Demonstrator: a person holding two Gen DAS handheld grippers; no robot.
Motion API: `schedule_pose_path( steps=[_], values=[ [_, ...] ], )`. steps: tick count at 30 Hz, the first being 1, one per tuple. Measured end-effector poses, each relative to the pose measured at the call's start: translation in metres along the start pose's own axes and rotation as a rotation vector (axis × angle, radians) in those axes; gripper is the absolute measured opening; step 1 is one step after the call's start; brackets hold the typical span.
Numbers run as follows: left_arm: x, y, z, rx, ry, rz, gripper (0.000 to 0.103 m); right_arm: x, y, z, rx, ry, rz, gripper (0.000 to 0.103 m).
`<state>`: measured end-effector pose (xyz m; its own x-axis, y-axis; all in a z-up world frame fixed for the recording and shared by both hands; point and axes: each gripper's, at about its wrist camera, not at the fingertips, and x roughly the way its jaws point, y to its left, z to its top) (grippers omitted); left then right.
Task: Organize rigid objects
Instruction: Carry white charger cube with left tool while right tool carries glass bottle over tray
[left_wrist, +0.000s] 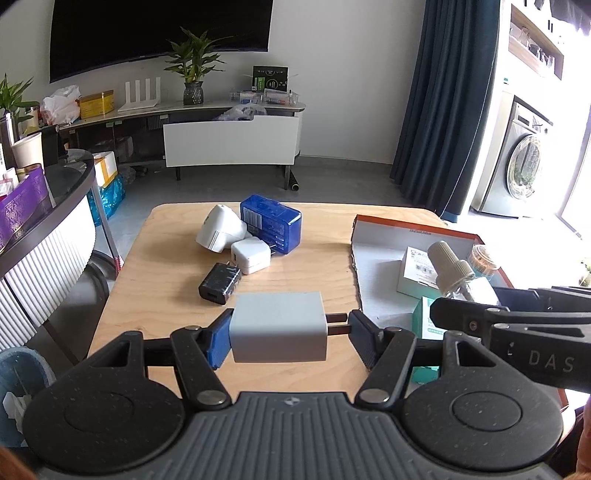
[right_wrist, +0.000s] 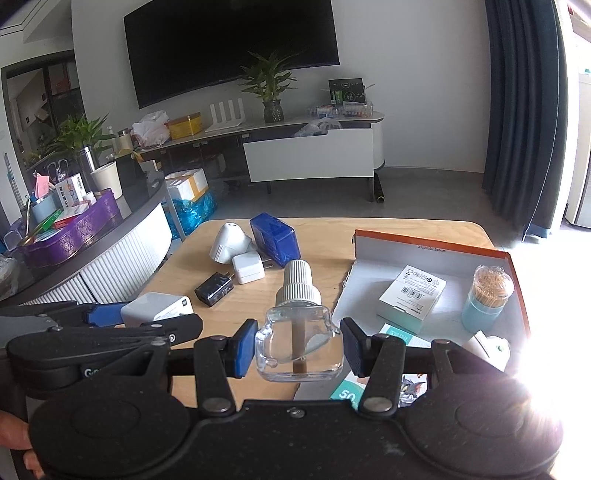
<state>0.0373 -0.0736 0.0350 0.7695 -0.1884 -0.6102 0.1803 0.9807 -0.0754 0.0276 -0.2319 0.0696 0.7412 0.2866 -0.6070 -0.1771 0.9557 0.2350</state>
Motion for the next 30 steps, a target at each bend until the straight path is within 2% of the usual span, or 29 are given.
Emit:
schedule_pose_path(
  steps=[30],
  values=[
    [-0.006,-0.048,-0.009,0.075,0.006,-0.093,0.066,-0.043,-0.036,-0.017,0.076,-0.047,-0.104,0.060]
  ],
)
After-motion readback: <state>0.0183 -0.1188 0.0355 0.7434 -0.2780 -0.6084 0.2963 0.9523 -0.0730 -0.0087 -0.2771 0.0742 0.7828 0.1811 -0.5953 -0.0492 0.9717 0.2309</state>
